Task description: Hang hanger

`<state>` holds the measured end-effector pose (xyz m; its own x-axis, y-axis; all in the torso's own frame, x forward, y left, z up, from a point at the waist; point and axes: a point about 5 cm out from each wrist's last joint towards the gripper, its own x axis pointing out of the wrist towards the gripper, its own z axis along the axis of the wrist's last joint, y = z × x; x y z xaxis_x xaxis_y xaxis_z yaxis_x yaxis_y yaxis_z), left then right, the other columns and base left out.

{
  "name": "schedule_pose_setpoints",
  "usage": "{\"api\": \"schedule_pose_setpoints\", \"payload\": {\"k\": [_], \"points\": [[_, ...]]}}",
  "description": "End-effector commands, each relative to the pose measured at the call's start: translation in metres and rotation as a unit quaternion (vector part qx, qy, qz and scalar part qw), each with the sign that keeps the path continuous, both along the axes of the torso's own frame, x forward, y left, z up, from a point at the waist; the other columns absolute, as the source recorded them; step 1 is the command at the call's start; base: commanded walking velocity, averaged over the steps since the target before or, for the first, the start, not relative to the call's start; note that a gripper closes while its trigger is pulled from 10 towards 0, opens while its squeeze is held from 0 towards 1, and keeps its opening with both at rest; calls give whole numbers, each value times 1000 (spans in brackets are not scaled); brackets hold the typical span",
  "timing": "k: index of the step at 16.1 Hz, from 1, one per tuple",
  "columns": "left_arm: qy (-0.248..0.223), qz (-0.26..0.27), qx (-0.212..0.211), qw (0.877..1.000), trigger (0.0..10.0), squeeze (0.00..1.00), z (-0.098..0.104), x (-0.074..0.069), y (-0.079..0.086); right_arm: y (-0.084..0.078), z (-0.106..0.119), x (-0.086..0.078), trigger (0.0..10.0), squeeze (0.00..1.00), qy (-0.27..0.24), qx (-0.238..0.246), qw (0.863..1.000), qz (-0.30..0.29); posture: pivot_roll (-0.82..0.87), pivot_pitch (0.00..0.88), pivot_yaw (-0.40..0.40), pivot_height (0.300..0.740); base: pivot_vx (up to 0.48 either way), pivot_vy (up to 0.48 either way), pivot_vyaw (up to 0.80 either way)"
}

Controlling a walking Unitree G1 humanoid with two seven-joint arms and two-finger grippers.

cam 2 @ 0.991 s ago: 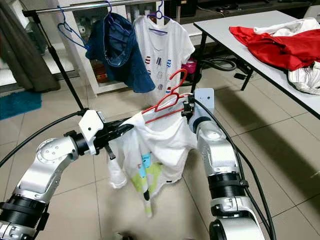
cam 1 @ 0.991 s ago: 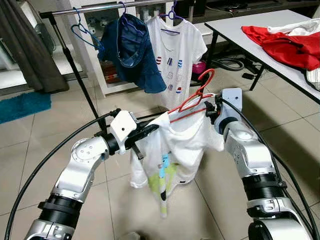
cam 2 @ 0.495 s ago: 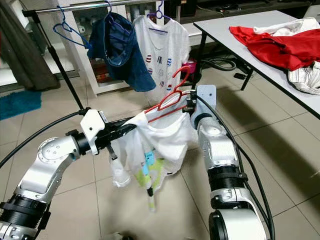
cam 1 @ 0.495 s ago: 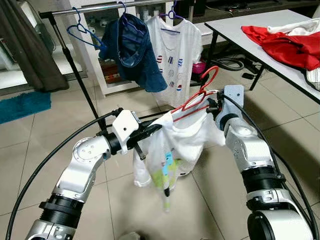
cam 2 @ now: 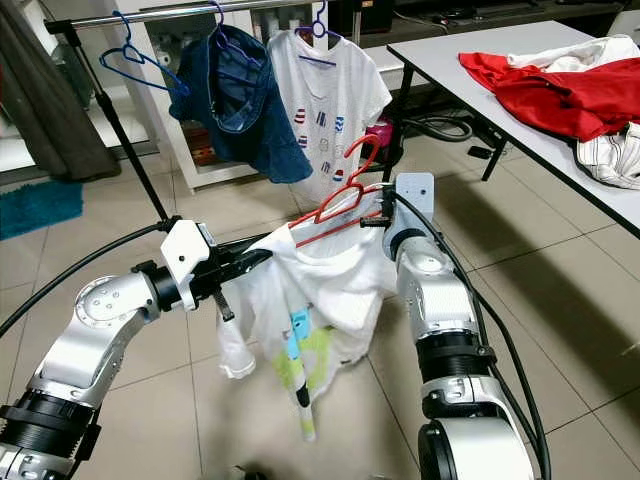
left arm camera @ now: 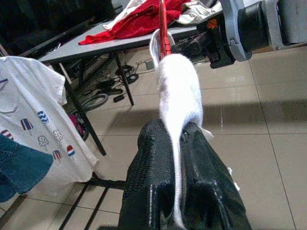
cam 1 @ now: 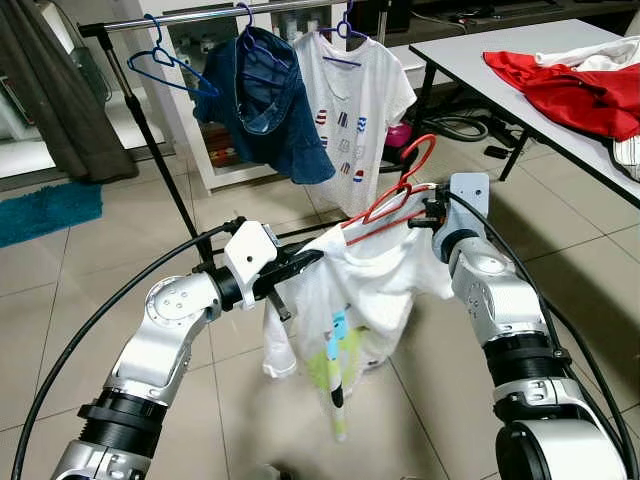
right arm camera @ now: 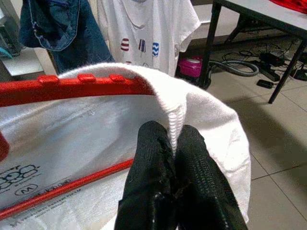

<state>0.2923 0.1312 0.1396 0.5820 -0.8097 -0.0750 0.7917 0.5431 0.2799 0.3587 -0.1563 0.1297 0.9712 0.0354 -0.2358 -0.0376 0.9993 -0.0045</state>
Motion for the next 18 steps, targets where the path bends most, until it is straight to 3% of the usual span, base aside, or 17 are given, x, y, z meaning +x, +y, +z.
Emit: {"api": "schedule_pose_setpoints", "payload": {"k": [1,7,9,15,17,18], "points": [[-14,-7,-3,1000,0,0,7,-1,0,-1,1,1,0,0,-3,4,1000,-3,-124,0,56,740,0,0,0],[-12,8,16,1000,0,0,4,2,4,0,2,-1,0,0,-11,9,1000,9,-125,0,57,740,0,0,0],[-4,29,36,999,0,0,-2,5,9,11,8,-8,0,0,-34,33,998,49,-125,0,56,740,0,0,0],[3,53,62,997,0,0,-8,8,15,31,12,-31,0,0,-46,26,992,117,-133,0,59,740,0,0,0],[3,57,61,997,0,0,-9,10,15,39,6,-42,0,0,-27,3,989,145,-138,0,62,740,0,0,0],[1,55,57,997,0,0,-8,10,14,38,-1,-44,3255,0,-5,-11,989,144,-139,0,64,740,0,0,0]]}}
